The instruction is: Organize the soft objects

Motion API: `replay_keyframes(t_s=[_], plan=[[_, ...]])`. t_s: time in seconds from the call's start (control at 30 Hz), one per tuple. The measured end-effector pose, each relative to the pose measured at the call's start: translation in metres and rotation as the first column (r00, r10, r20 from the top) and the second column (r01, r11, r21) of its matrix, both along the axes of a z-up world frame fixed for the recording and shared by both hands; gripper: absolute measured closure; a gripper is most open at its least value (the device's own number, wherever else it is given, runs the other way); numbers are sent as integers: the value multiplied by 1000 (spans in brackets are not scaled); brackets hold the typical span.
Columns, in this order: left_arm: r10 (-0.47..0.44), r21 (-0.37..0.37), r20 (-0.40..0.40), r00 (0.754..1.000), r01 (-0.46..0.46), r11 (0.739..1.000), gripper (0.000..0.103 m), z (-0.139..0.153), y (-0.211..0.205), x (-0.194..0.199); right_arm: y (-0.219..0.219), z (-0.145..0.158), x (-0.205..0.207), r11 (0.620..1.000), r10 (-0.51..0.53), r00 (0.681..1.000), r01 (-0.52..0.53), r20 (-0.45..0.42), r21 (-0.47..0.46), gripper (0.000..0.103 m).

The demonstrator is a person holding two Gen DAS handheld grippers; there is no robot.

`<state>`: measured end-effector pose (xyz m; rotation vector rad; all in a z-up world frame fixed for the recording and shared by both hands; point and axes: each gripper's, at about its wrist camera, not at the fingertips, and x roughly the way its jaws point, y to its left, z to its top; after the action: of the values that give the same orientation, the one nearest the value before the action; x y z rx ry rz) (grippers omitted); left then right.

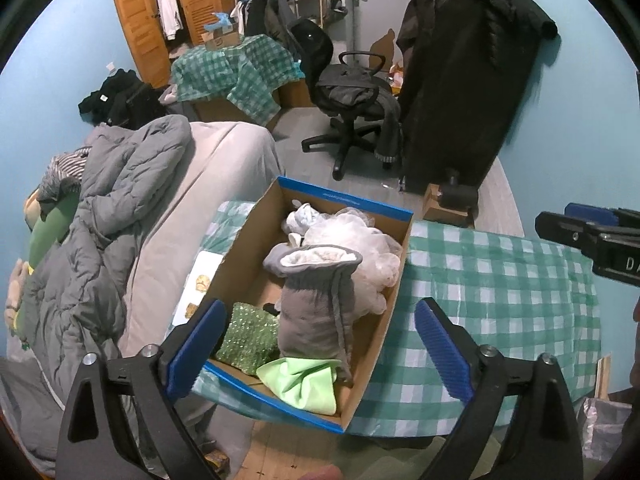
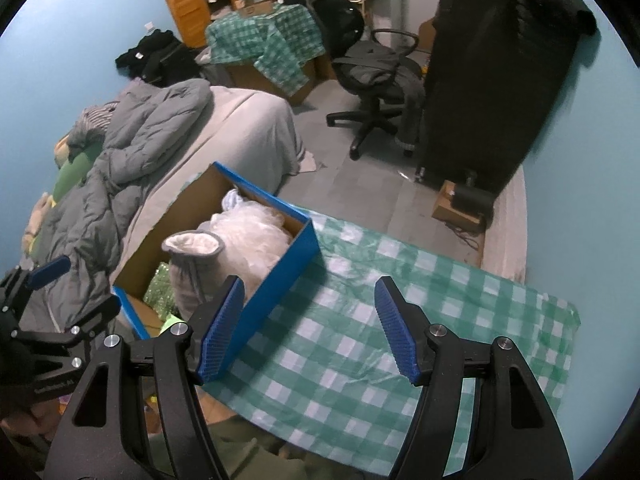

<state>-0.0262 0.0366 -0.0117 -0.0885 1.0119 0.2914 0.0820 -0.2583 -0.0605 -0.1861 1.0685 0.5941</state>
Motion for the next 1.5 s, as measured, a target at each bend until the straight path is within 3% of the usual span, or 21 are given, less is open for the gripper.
replay_keyframes(t_s=[0.4,1.5], plan=[[-24,16,-3,1000,24,1000,1,2,-14,10,-17,-5,-2,999,-48,999,48,-12,1,36],[-23,14,-21,1000,23,1000,1,0,-13,0,-19,-2,-4,999,-40,999,40,-12,3,36]])
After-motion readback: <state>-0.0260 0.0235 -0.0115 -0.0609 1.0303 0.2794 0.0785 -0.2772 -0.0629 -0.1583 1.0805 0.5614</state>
